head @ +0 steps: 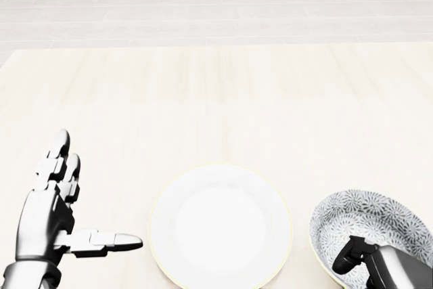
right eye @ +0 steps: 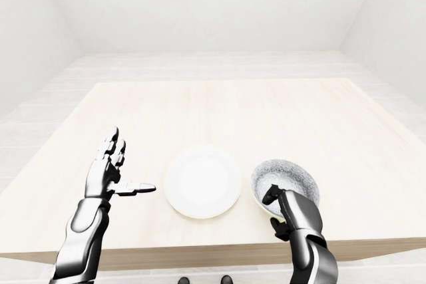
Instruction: Put the bowl on the plate.
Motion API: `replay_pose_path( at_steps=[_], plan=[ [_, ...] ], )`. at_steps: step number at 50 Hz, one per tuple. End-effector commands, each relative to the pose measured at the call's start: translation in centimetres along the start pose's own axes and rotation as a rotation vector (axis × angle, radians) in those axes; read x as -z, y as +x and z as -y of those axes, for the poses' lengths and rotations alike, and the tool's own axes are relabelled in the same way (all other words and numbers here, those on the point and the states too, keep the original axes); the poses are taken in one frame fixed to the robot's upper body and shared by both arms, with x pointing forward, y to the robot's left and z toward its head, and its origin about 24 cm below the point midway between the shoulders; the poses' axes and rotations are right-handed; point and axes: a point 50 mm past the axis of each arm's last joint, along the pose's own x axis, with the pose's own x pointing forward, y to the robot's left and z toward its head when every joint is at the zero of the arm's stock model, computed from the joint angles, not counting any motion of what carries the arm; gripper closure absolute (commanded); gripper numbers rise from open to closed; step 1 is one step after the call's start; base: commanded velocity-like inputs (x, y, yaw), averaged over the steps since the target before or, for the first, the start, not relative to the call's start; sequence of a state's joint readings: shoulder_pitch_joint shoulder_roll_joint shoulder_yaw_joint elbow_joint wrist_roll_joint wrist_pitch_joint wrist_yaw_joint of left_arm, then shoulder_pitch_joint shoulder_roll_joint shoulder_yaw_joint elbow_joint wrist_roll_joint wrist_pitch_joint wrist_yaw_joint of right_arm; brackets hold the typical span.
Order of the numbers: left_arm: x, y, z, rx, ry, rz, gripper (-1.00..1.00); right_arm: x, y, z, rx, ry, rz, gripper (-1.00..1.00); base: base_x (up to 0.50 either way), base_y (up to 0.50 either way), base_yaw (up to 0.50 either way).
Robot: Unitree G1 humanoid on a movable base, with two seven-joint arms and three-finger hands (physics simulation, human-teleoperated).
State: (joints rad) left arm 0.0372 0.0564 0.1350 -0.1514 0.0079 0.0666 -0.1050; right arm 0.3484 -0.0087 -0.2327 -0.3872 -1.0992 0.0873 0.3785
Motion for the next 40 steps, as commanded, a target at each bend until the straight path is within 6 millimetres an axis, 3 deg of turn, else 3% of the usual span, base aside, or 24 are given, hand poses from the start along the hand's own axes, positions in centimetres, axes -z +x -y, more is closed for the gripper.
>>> replay_pose_path(
  at_steps=[1,11,23,40],
  plan=[
    [0.2,-0.1,0.0,0.0,0.0,-0.002,-1.0,-0.6,0.1,0.2,-0.006,-0.01,0.024,0.48,0.0,0.0,0.0],
    [0.3,-0.1,0.0,-0.001,-0.002,-0.004,-1.0,-0.9,0.1,0.5,-0.007,-0.034,0.031,0.53,0.0,0.0,0.0],
    [0.3,0.2,0.3,0.004,-0.007,-0.004,-1.0,-2.0,-0.2,2.6,0.014,-0.129,0.045,0.55,0.0,0.0,0.0],
    [0.0,0.6,0.4,0.01,-0.006,0.002,-1.0,-3.0,0.0,4.1,0.035,-0.201,0.043,0.55,0.0,0.0,0.0]
  ],
)
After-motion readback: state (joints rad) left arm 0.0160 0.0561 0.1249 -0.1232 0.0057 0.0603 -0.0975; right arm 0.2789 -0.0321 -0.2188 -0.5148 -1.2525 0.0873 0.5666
